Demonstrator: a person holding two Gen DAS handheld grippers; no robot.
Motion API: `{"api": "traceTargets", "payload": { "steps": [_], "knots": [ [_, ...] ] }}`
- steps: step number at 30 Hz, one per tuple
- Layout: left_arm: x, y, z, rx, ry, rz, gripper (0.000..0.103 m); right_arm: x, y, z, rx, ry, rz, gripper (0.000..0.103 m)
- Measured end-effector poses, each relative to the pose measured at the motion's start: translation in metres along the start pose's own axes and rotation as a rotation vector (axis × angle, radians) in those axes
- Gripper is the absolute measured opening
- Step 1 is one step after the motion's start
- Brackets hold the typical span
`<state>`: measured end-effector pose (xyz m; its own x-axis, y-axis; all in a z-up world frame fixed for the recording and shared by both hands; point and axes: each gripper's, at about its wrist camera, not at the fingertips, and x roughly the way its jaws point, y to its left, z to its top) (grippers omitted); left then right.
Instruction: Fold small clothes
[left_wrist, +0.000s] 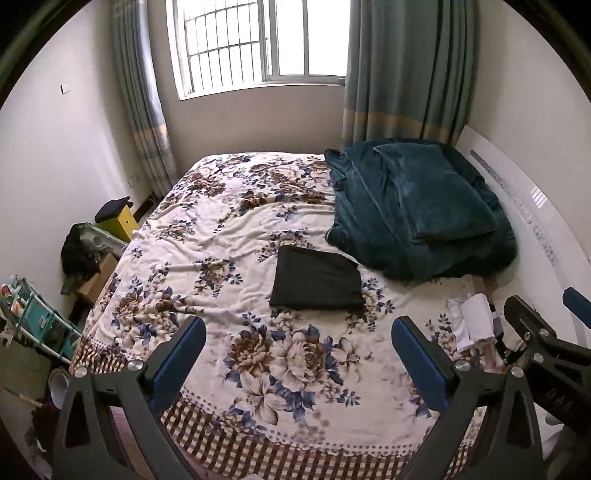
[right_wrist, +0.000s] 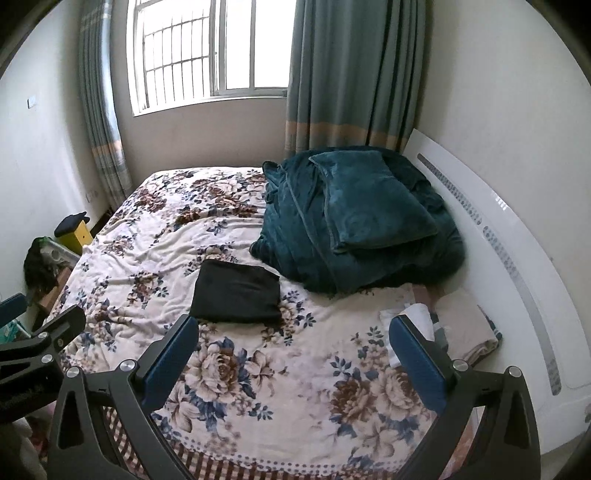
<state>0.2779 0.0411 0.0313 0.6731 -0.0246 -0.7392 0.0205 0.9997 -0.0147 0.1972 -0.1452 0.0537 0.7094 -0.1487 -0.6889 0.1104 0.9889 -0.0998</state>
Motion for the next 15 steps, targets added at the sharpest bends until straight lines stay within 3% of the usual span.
{"api": "traceTargets", "payload": {
  "steps": [15],
  "knots": [
    [-0.0042,0.0002,-0.0056,-0.003,0.002,0.007,0.103,-0.0066,0.0034,0.0013,-0.005,-0.002,0.012,0.103]
  ]
}}
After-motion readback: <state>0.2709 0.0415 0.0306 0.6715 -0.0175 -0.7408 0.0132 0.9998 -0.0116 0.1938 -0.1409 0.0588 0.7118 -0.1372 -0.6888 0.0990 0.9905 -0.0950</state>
